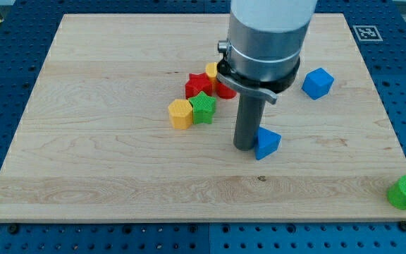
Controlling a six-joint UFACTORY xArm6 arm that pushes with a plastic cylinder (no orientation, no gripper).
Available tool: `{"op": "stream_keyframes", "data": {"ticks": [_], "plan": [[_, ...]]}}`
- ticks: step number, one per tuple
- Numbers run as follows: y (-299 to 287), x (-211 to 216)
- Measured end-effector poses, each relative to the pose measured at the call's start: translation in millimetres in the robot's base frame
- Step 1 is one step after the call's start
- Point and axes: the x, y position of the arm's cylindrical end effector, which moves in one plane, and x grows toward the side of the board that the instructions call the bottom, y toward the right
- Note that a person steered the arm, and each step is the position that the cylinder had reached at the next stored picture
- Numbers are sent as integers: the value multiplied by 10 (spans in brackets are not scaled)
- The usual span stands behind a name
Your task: Place the triangle to top left of green circle
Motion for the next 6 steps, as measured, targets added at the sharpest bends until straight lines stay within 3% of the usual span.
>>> {"op": "stream_keyframes", "data": {"ticks": [1, 3, 4, 6], "plan": [[-9, -242], [580, 277], [779, 340], [239, 263]]}}
